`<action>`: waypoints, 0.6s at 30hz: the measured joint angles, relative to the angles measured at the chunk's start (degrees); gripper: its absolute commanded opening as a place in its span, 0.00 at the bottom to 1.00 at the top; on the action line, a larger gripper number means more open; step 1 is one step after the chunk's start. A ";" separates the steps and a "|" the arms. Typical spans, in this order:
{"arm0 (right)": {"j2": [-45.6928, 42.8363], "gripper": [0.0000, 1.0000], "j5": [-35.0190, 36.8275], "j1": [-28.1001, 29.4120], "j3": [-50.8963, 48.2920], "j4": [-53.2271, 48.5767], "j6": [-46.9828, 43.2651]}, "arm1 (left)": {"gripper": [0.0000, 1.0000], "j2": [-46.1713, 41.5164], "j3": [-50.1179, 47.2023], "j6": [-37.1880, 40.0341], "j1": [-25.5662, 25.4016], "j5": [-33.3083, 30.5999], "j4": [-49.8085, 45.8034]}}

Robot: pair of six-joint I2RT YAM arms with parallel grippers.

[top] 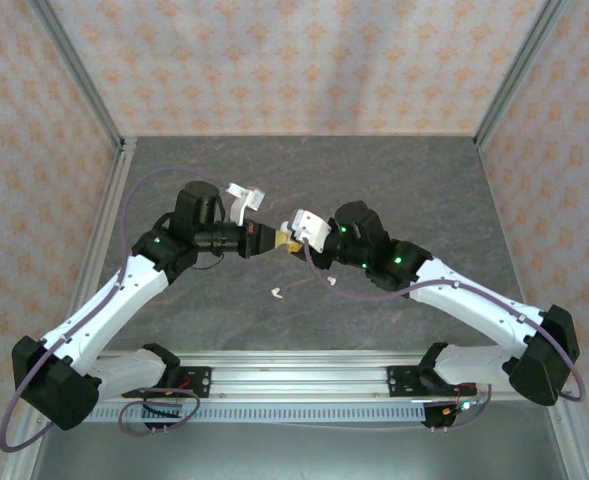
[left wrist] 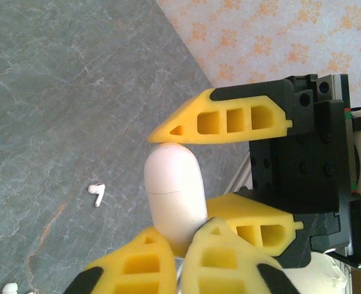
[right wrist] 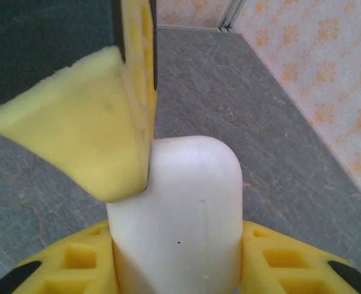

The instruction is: Insert wireless bluetooth earbuds into charging case

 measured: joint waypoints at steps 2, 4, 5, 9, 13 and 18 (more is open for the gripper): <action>0.00 0.28 -0.07 0.07 0.09 -0.02 0.13 | 0.33 0.07 0.02 0.02 -0.02 0.00 -0.02; 0.00 0.28 0.02 0.15 0.26 -0.22 0.11 | 0.40 0.11 0.09 -0.28 -0.04 0.20 0.00; 0.02 0.28 0.04 0.15 0.39 -0.48 0.11 | 0.42 0.13 0.11 -0.37 -0.04 0.17 0.00; 0.07 0.28 0.13 0.20 0.94 -1.99 0.09 | 0.45 0.39 0.22 -0.39 -0.04 0.20 0.04; 0.09 0.28 0.13 0.28 1.84 -3.63 -0.07 | 0.46 1.86 0.76 -0.35 -0.04 0.44 0.04; 0.26 0.27 0.15 0.33 2.49 -4.79 -0.07 | 0.44 3.65 1.11 -0.17 -0.07 1.18 0.04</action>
